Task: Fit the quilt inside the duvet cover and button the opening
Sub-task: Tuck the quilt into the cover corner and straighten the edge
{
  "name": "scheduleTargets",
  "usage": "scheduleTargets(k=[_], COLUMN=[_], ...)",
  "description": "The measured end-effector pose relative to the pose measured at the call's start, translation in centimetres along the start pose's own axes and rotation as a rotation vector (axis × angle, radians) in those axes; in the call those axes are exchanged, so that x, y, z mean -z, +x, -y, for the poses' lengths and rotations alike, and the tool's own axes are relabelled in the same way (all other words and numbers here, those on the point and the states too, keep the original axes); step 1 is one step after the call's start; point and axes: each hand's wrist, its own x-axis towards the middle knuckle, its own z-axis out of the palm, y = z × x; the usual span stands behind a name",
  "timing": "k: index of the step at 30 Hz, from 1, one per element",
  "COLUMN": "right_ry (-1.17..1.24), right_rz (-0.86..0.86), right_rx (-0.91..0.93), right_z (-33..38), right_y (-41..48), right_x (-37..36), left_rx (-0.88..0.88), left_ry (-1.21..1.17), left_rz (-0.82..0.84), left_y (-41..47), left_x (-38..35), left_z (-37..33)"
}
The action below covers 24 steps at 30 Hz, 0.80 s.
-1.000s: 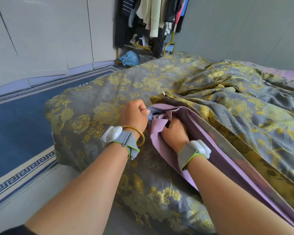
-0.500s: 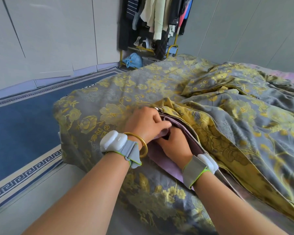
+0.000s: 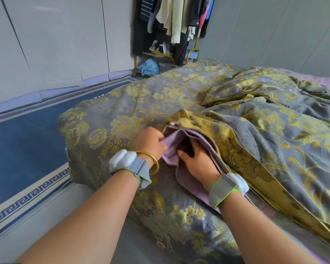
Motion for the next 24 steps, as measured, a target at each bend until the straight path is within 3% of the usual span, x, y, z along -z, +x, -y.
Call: scheduleTargets(k=[3, 9, 11, 13, 16, 18, 21, 22, 24], right_ry=[-0.022, -0.264, -0.151, 0.148, 0.491, 0.466, 0.391, 0.368, 0.352], right_rz=[-0.017, -0.034, -0.101, -0.069, 0.025, -0.017, -0.097, -0.106, -0.114], right_rx=[-0.05, 0.013, 0.059, 0.017, -0.104, -0.131, -0.138, -0.139, -0.142], right_z=[-0.1, 0.6, 1.5, 2.9, 4.5, 4.1, 3.1, 2.9, 2.9], right_y=[0.6, 0.0, -0.6, -1.4, -1.9, -1.5, -0.9, -0.7, -0.5], right_x=[-0.5, -1.5, -0.8, -0.6, -0.7, -1.1, -1.1, -1.0, -0.8], left_rx=[0.057, 0.047, 0.048, 0.023, -0.005, -0.003, 0.146, 0.194, 0.222], left_ry=[-0.139, -0.008, -0.002, 0.005, -0.087, -0.22, -0.633, -0.685, -0.525], left_rz=[-0.014, -0.072, -0.095, -0.086, 0.006, 0.163, 0.405, 0.353, 0.065], left_y=[0.4, 0.0, 0.0, -0.3, -0.6, -0.7, -0.6, -0.4, 0.5], left_x=[0.5, 0.9, 0.9, 0.8, 1.0, 1.5, 2.2, 2.2, 1.9], left_z=[1.1, 1.3, 1.2, 0.9, 0.1, 0.0, 0.7, 1.0, 1.5])
